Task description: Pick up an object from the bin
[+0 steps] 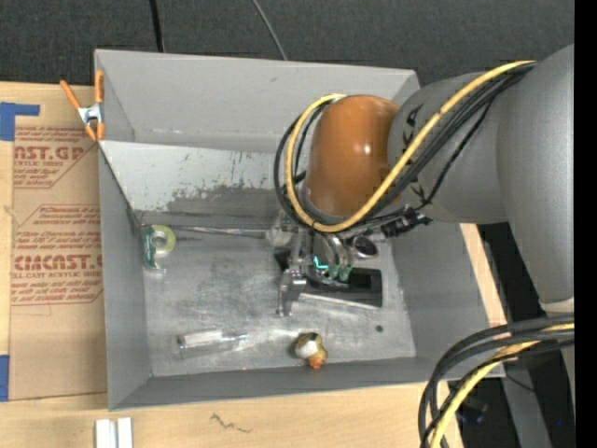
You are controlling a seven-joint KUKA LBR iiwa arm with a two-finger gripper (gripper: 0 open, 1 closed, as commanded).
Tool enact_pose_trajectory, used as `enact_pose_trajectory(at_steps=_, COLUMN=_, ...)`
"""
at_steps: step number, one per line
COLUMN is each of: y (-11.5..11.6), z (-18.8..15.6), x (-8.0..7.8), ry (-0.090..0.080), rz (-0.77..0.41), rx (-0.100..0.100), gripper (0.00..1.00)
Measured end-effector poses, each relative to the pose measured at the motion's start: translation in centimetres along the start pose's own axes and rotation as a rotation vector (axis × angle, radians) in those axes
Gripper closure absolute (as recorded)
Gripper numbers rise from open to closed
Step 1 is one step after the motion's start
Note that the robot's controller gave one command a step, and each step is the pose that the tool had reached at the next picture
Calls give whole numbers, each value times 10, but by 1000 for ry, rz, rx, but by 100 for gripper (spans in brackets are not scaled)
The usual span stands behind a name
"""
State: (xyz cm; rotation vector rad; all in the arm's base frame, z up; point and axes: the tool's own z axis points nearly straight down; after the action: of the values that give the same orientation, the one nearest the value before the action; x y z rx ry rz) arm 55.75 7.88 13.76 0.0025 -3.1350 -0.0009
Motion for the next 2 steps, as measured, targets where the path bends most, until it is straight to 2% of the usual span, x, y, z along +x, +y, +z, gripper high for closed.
enact_pose_trajectory(at_steps=1, y=0, z=-5, x=-2, ry=-8, rz=0, rx=-1, gripper=0)
enact_pose_trajectory(at_steps=2, y=-6, z=-16, x=21, ry=-5, rz=-135, rx=0, gripper=0)
